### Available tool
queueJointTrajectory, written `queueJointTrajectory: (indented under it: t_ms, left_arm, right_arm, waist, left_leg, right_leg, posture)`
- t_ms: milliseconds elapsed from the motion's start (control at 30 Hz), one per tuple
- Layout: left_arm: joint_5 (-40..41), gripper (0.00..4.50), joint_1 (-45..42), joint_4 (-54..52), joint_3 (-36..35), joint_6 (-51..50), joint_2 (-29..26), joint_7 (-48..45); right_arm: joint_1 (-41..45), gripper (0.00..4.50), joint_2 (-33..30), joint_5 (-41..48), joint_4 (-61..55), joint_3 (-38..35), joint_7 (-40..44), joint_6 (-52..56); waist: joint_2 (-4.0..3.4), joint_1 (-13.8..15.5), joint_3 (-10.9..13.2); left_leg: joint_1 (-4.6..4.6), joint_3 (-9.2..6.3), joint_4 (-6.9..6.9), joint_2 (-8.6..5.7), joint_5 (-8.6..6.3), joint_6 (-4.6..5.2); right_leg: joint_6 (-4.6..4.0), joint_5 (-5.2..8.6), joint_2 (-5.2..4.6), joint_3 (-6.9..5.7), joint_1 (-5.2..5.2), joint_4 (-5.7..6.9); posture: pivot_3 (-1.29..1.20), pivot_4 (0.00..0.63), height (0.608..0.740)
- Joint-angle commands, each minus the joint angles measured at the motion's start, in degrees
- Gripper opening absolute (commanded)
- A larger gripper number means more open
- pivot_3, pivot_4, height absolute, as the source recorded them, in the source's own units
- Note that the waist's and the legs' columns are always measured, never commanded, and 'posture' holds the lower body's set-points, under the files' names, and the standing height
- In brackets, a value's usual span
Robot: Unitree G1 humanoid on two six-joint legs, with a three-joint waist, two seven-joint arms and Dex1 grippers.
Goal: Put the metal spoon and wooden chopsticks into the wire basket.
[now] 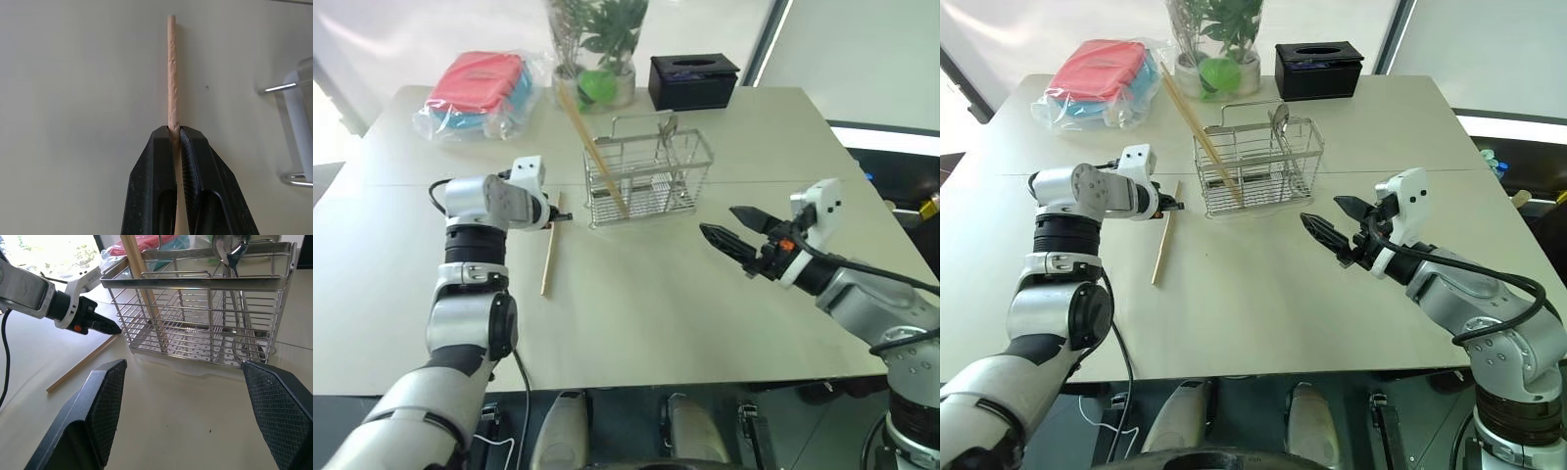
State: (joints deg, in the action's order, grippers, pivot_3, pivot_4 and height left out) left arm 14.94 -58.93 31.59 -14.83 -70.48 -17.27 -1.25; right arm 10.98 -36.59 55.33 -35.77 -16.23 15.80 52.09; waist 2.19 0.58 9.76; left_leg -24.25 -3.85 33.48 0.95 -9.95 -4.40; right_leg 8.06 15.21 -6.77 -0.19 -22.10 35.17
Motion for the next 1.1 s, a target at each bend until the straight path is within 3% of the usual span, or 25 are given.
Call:
queueJointTrajectory:
  t_ms: [33,233,467,667,733,1100]
  left_arm:
    - [-0.5,0.02,-1.7,-1.5,-4.9,5.9,-2.9,2.7]
    - [0.7,0.02,-1.9,-6.4,-10.1,21.8,-6.2,3.3]
    - [5.3,0.02,-6.6,-19.8,-9.9,39.0,-5.4,-3.8]
    - [11.8,0.02,-13.9,-24.7,-7.7,39.5,-2.6,-8.4]
    - [10.0,0.02,-14.4,-25.3,-3.8,41.5,-2.2,-10.4]
    - [3.8,0.02,-7.1,-23.7,5.8,53.1,2.5,-13.8]
  right_arm:
    - [1.0,3.88,-0.7,0.9,-0.9,-1.1,0.4,-0.6]
    - [1.4,3.88,-1.4,1.4,-0.2,-1.4,1.1,-0.2]
    - [2.7,3.88,-2.3,2.0,0.6,-0.9,1.9,0.6]
    - [3.6,3.88,-2.7,2.2,1.1,-0.9,1.9,1.1]
    - [3.5,3.88,-2.6,2.1,0.9,-1.1,1.5,1.0]
    - [0.4,3.88,-1.7,4.2,-1.7,-3.5,-2.1,0.4]
  waist:
    - [0.00,-0.1,0.0]
    - [0.01,0.1,0.0]
    - [0.03,0.2,0.0]
    - [-0.01,0.1,0.0]
    - [-0.03,0.1,0.0]
    - [-0.04,0.1,0.0]
  left_leg:
    - [0.00,0.00,-0.01,0.00,0.00,0.00]
    - [-0.02,0.01,-0.03,0.00,0.00,0.00]
    - [-0.14,0.01,0.09,0.00,0.00,-0.01]
    - [-0.09,0.01,0.13,0.00,-0.01,0.01]
    - [-0.05,0.02,0.18,0.00,-0.03,0.05]
    - [-0.07,0.02,0.35,0.00,-0.09,0.16]
  right_leg:
    - [0.00,0.00,0.00,0.00,-0.01,0.01]
    - [0.01,-0.01,0.00,0.00,-0.04,0.01]
    - [0.03,-0.03,0.00,0.00,-0.01,-0.07]
    - [0.04,-0.03,0.00,0.00,0.06,-0.05]
    - [0.05,-0.03,0.00,0.00,0.13,-0.06]
    - [0.04,-0.03,0.01,0.01,0.16,-0.05]
  posture:
    - [0.00,0.150,0.715]
    - [0.00,0.150,0.715]
    - [0.00,0.150,0.715]
    - [0.00,0.150,0.715]
    - [0.00,0.150,0.715]
    - [0.00,0.150,0.715]
